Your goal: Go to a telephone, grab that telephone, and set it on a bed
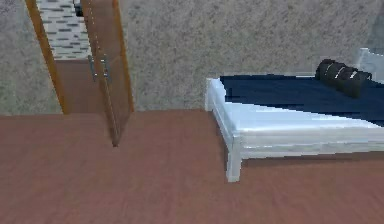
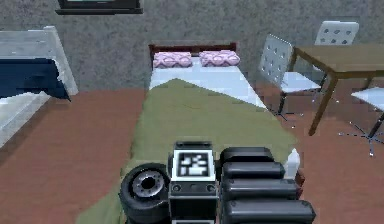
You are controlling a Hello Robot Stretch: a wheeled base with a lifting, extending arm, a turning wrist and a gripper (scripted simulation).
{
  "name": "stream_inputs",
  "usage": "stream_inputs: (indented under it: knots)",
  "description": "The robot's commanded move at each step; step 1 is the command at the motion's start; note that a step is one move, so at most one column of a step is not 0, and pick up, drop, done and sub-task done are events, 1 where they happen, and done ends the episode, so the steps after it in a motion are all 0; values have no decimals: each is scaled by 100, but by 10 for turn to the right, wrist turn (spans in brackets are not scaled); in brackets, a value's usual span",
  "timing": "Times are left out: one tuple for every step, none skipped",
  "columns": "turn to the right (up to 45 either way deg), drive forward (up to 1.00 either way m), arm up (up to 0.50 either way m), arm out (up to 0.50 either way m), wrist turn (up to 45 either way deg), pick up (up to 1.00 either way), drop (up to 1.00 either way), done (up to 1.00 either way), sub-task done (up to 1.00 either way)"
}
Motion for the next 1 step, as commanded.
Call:
stream_inputs:
  knots:
    - [330,0,0,0,0,0,0,0,0]
